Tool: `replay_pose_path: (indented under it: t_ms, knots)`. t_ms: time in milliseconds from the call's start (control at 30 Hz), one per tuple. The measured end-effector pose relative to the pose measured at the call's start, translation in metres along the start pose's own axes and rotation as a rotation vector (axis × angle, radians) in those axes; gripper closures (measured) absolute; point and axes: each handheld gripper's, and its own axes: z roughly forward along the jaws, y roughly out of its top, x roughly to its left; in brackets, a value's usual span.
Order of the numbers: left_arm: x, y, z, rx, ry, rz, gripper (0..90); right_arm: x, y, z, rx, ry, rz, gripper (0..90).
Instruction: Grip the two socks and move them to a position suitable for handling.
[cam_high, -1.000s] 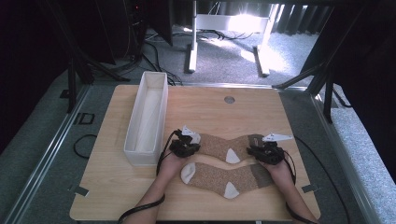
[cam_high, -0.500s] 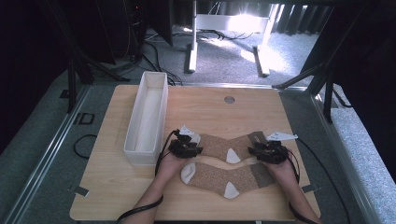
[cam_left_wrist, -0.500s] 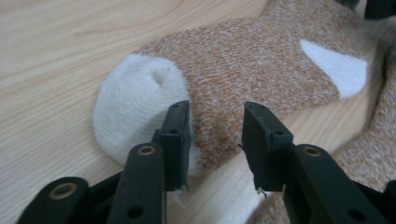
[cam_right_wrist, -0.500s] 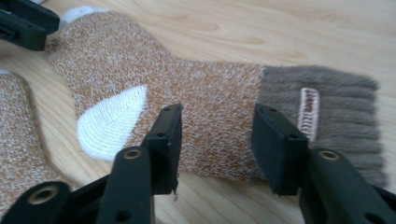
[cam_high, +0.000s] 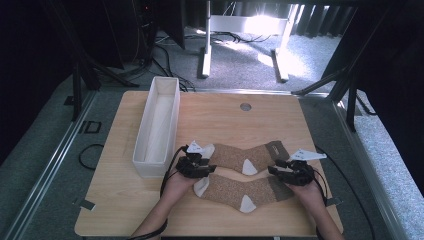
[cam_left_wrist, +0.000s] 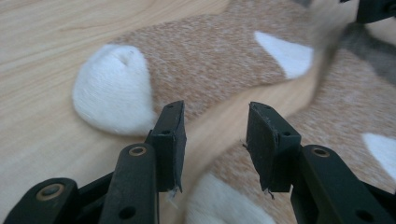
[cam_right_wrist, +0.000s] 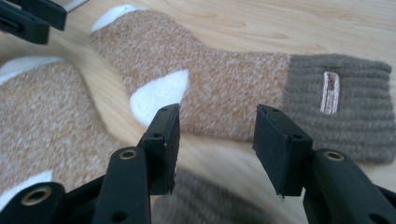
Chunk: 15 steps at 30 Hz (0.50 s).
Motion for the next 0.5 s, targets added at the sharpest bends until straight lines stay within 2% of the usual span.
replay_pose_path:
  t_ms: [100,167,233,400,500]
  knots:
    - [-0.006,-0.005,-0.007,-0.009,-0.001,-0.002,58.1,0.003,-0.006,-0.005,0.002,0.002,-0.006,50.0]
    - [-0.011,-0.009,-0.010,-0.010,-0.016,0.001,58.2,0.006,-0.010,-0.007,0.007,-0.002,-0.014,50.0]
    - [-0.016,-0.013,-0.013,0.002,-0.007,0.029,58.1,0.007,-0.013,-0.010,0.006,0.002,-0.011,49.9]
    - [-0.027,-0.022,-0.023,-0.010,-0.020,0.026,57.6,0.013,-0.022,-0.014,0.025,0.009,-0.020,49.7]
    - [-0.032,-0.029,-0.025,0.003,-0.012,0.044,56.4,0.015,-0.026,-0.015,0.033,0.011,-0.024,48.7]
